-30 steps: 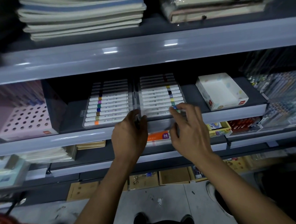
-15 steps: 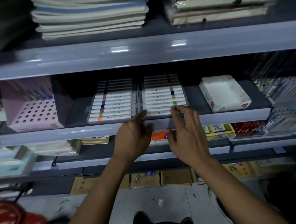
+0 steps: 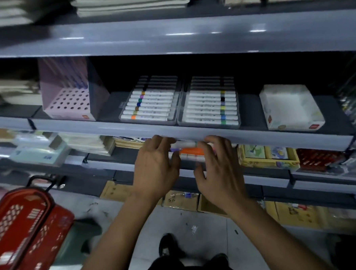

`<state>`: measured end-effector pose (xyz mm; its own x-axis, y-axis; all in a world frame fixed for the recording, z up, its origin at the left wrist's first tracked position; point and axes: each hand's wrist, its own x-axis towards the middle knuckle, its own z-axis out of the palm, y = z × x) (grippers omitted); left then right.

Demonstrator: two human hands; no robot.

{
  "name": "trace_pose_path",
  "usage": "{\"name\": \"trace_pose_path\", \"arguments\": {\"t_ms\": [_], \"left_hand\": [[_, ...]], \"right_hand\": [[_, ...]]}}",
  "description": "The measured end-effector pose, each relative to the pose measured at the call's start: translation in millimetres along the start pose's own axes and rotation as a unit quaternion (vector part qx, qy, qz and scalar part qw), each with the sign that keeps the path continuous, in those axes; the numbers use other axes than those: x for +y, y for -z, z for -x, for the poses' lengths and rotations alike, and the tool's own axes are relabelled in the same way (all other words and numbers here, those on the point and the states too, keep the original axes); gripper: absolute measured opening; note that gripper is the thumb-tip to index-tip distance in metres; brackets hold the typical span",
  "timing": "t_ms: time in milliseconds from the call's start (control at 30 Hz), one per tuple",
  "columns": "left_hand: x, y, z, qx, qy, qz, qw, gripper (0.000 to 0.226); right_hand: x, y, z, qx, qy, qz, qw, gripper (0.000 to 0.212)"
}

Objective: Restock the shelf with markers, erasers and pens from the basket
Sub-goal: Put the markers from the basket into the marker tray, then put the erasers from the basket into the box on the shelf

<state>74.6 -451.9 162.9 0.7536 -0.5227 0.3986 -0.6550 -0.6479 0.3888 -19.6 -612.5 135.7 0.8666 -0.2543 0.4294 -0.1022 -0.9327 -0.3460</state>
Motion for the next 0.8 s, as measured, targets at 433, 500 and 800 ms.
{"name": "trace_pose_path", "arguments": {"t_ms": [433,500,800], "left_hand": [[-30.2,44.0,80.9,-0.018,0.069,-0.059,0.996,0.034],[-44.1,59.7,96.5,-0.023,0.074,-0.059,0.995,0.035],[-145.7,165.8,202.2,0.024,0.177,-0.068,0.982,0.034]], "right_hand": [[-63.4,-14.2,34.9,-0.125,0.006,-0.019,0.992,0.046],[-85.4,-16.9,40.5,-0.129,0.001,-0.017,0.991,0.048],[-238.2,-59.0,58.4,-0.164,0.084,-0.038,0.982,0.045]]}}
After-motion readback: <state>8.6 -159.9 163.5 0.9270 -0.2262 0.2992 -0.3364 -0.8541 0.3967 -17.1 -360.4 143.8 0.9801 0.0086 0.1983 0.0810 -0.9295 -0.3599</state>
